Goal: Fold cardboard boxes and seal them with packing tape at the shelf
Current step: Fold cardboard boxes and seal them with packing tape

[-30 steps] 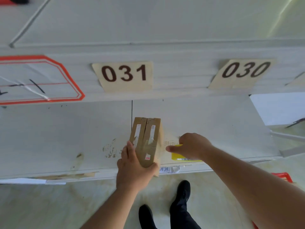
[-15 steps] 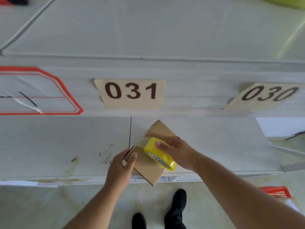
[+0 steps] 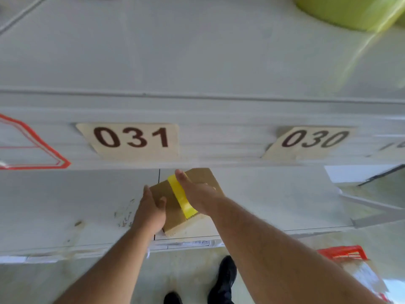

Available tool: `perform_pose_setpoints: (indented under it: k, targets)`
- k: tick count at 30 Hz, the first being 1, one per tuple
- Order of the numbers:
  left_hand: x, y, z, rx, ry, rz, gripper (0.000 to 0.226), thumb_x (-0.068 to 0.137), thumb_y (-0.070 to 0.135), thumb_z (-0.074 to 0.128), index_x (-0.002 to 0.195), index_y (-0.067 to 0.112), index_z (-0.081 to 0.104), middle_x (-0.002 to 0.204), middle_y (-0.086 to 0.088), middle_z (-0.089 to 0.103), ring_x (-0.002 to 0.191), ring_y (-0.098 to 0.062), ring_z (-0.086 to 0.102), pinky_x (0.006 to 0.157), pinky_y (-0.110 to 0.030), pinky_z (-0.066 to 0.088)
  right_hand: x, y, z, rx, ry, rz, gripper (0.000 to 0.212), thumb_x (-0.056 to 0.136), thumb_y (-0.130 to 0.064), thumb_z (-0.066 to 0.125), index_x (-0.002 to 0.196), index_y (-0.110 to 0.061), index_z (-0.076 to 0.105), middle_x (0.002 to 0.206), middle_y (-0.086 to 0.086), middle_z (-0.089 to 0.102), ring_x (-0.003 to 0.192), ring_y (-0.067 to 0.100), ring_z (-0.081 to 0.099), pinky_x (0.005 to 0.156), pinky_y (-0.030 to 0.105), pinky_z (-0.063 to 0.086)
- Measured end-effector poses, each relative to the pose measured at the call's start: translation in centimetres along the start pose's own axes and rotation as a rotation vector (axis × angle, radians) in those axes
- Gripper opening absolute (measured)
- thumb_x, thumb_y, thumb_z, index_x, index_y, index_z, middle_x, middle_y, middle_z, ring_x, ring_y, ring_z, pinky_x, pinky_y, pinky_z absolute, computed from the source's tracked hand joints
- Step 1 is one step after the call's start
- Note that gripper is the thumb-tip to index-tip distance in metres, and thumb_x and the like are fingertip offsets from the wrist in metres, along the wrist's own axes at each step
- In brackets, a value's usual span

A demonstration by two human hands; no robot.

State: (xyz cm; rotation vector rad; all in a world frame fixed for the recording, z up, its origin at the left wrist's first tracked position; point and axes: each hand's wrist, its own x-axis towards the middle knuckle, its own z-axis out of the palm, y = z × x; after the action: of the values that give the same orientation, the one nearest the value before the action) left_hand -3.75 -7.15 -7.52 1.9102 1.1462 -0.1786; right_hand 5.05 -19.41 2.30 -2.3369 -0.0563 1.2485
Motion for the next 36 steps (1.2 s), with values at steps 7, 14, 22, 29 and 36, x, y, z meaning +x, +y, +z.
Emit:
perform_pose_setpoints:
  k: [7, 14, 22, 29, 36]
  targets:
    - [-3.7, 7.1, -1.0, -0.537, 0.138, -0.048, 0.062, 0.093, 0.071, 0.051, 0.091, 0.011, 0.068, 0.086, -0.007, 0.071, 0.081, -0.029, 0.067, 0.074, -0.039, 0.057, -0.4, 1.4, 1.6, 0.021, 0.253, -0.011, 0.139, 0.061, -0.106, -0.004, 0.142, -0.014, 0.061, 0.153, 0.013, 0.051, 0.15, 0.031, 0.033, 0.119, 0.055, 0.029]
    - [-4.2, 8.3, -0.6, -0.582, -0.043, -0.191, 0.053, 0.089, 0.067, 0.066, 0.104, 0.016, 0.068, 0.102, -0.011, 0.075, 0.091, -0.03, 0.074, 0.082, -0.042, 0.06, 1.1, 10.4, -1.6, 0.297, 0.388, -0.21, 0.057, 0.1, -0.071, 0.037, 0.125, -0.027, 0.064, 0.128, -0.002, 0.069, 0.114, 0.02, 0.064, 0.093, 0.035, 0.047]
    - [-4.4, 8.2, -0.6, -0.602, -0.047, -0.193, 0.047, 0.09, 0.064, 0.067, 0.099, 0.017, 0.064, 0.104, -0.011, 0.074, 0.094, -0.03, 0.073, 0.084, -0.044, 0.059, 7.6, 21.1, -3.5, -0.532, 0.38, -0.024, 0.027, 0.101, -0.033, 0.053, 0.124, -0.022, 0.058, 0.127, 0.003, 0.056, 0.119, 0.026, 0.053, 0.097, 0.038, 0.048]
    - [-4.5, 8.2, -1.1, -0.494, -0.017, -0.127, 0.052, 0.091, 0.066, 0.064, 0.096, 0.014, 0.066, 0.101, -0.012, 0.075, 0.091, -0.029, 0.074, 0.082, -0.042, 0.061, 9.1, 20.0, -4.4, -0.347, 0.256, 0.079, 0.034, 0.082, 0.001, 0.039, 0.112, -0.009, 0.053, 0.116, 0.011, 0.065, 0.109, 0.034, 0.063, 0.085, 0.038, 0.05]
    - [-5.5, 8.6, -1.3, -0.294, -0.083, -0.053, 0.073, 0.09, 0.071, 0.06, 0.104, 0.0, 0.067, 0.106, -0.02, 0.075, 0.095, -0.034, 0.074, 0.092, -0.049, 0.06, 6.8, 13.0, -3.0, 0.364, 0.236, -0.061, 0.07, 0.085, -0.074, 0.062, 0.109, -0.009, 0.064, 0.102, 0.004, 0.072, 0.089, 0.022, 0.069, 0.069, 0.034, 0.054]
